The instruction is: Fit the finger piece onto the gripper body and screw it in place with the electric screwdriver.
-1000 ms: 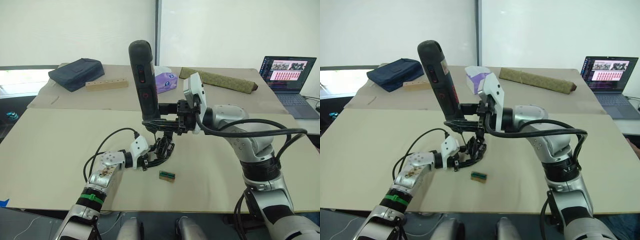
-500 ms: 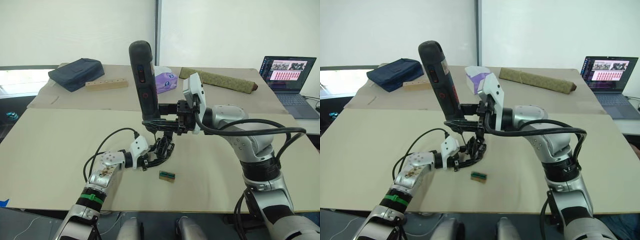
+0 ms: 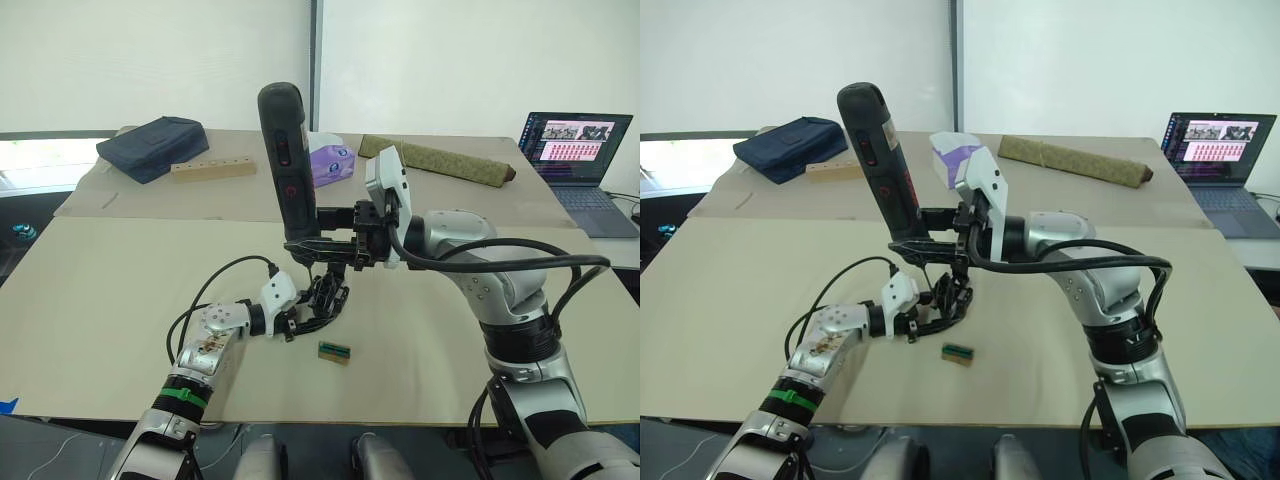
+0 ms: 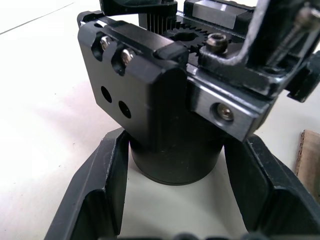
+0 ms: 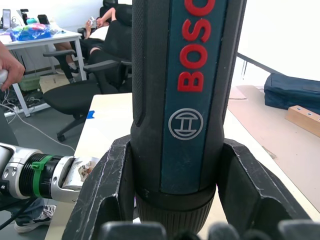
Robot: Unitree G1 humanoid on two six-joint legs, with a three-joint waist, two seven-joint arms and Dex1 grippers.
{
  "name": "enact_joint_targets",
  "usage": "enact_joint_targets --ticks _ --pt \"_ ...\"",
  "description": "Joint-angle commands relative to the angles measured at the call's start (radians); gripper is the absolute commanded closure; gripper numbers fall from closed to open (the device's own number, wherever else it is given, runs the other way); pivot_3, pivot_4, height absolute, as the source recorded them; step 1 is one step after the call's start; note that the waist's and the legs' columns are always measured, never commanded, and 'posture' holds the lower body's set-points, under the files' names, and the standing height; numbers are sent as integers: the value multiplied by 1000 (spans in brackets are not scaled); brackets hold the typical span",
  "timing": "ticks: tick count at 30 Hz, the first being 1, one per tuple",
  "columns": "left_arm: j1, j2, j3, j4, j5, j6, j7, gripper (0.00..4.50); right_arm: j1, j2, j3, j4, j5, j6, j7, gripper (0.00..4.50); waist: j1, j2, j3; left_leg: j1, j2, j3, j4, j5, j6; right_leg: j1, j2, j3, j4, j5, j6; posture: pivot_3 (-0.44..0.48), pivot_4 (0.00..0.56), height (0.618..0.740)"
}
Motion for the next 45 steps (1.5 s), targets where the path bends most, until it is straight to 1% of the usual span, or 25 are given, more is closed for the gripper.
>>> enact_joint_targets --ticks 1,45 --pt "29 1 -36 42 24 49 4 2208 -15 7 -38 -34 34 -6 -3 2600 0 0 0 0 0 0 0 0 0 0 0 0 0 0 0 0 150 740" --pt "34 -3 -38 34 24 56 8 2208 -2 -6 -22 -27 11 -11 -12 2600 0 0 0 0 0 0 0 0 0 0 0 0 -1 0 0 0 150 740"
